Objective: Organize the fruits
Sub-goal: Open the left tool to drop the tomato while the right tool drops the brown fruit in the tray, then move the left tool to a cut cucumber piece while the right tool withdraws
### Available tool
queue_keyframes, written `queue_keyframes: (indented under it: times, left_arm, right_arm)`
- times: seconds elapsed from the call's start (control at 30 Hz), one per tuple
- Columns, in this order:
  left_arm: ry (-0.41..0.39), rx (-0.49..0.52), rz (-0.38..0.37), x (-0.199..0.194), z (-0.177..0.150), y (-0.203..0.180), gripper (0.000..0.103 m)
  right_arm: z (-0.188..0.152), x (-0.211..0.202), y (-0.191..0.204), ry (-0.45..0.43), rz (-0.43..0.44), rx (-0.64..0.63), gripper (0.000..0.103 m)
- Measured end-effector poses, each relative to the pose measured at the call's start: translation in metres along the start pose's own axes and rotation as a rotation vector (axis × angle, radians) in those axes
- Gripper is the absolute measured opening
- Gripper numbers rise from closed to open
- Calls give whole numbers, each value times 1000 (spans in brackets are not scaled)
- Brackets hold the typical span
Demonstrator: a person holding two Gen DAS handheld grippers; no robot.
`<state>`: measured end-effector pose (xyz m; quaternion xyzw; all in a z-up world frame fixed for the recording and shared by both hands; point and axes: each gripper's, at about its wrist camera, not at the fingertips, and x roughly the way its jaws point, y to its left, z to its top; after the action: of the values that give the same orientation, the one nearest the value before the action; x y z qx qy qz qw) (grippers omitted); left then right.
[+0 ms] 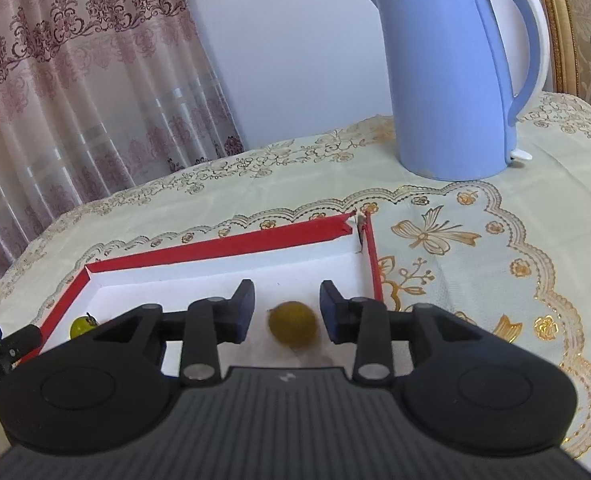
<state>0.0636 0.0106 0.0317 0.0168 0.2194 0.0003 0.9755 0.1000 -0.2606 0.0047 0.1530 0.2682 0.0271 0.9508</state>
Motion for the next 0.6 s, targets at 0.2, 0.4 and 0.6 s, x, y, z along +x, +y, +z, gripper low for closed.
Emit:
queue_keyframes:
  times: [0.2, 0.4, 0.6]
  left_arm:
    - [-21, 16, 17, 0, 0, -5, 84]
    - [-38, 6, -29, -45, 1, -6, 84]
    - [-29, 106, -39, -87, -37, -18, 84]
  right_arm:
    - [1, -5, -3, -18, -4, 19, 34]
    - [0, -10, -7, -31, 16, 47, 43]
    - [0, -16, -9, -59, 17, 65, 43]
